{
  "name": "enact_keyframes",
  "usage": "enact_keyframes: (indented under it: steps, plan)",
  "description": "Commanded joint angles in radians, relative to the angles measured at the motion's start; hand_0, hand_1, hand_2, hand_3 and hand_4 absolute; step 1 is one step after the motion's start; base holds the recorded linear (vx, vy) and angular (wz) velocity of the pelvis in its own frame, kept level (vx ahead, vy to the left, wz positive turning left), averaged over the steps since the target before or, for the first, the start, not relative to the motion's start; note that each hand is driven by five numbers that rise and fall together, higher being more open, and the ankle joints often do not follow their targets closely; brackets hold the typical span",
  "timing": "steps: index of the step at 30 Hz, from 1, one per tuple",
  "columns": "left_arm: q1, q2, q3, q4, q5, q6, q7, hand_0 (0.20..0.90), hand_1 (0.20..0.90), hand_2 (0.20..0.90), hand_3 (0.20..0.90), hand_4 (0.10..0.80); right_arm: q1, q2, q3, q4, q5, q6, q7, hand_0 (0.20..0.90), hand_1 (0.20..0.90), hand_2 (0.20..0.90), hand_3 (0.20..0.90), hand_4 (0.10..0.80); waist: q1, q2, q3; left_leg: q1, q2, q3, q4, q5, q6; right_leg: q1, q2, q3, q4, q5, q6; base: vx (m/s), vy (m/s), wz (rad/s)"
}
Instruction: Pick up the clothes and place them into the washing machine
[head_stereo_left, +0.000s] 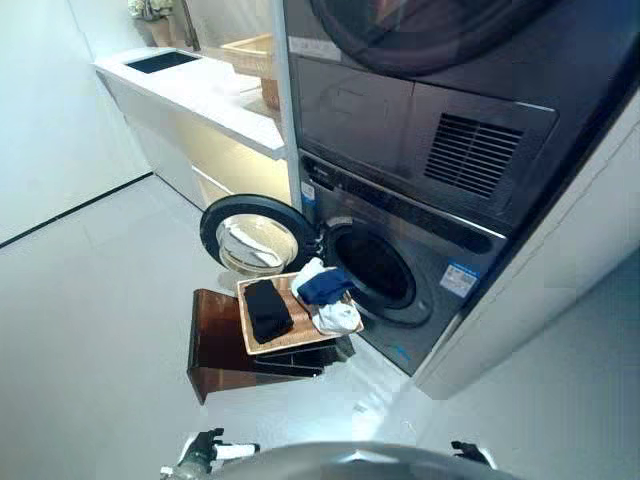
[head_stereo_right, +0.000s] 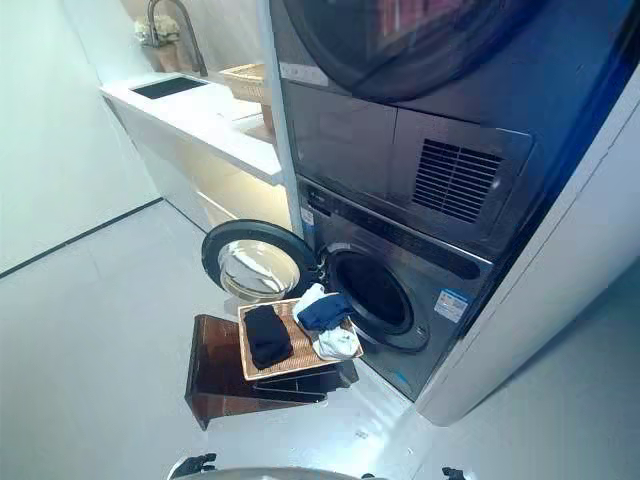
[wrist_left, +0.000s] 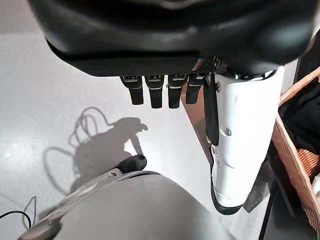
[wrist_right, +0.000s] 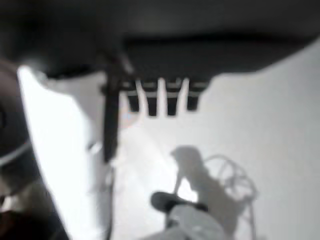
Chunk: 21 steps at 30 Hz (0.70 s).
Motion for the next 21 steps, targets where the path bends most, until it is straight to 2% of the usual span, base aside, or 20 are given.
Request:
enact_keyframes:
  steps: [1,21]
  plan:
    - [-0.082,0.013,0.024,0.04,-0.007,-0.02,0.02,0.9,0.9,0.9,0.9,0.8,-0.082,0.0,0.001,0.062,0.007,-0.022,-0.02,0.9,0.9,0.9,0.9,0.8,0.008,-0.02,0.032,0.021,-0.025,-0.034,-0.002,-0.048,-0.03,0.023,0.0,-0.015,-0.001,-0.043,0.011,0.0,0.0,0.0]
    - [-0.068,0.005,0.0,0.049,0.053,-0.02,-0.009,0.9,0.9,0.9,0.9,0.8,-0.091,0.003,0.057,0.041,-0.05,-0.029,0.017,0.9,0.9,0.9,0.9,0.8,0.012,-0.022,0.041,0.019,-0.029,-0.033,-0.002,-0.047,-0.026,0.018,-0.002,-0.015,-0.001,-0.037,0.012,0.0,0.0,0.0]
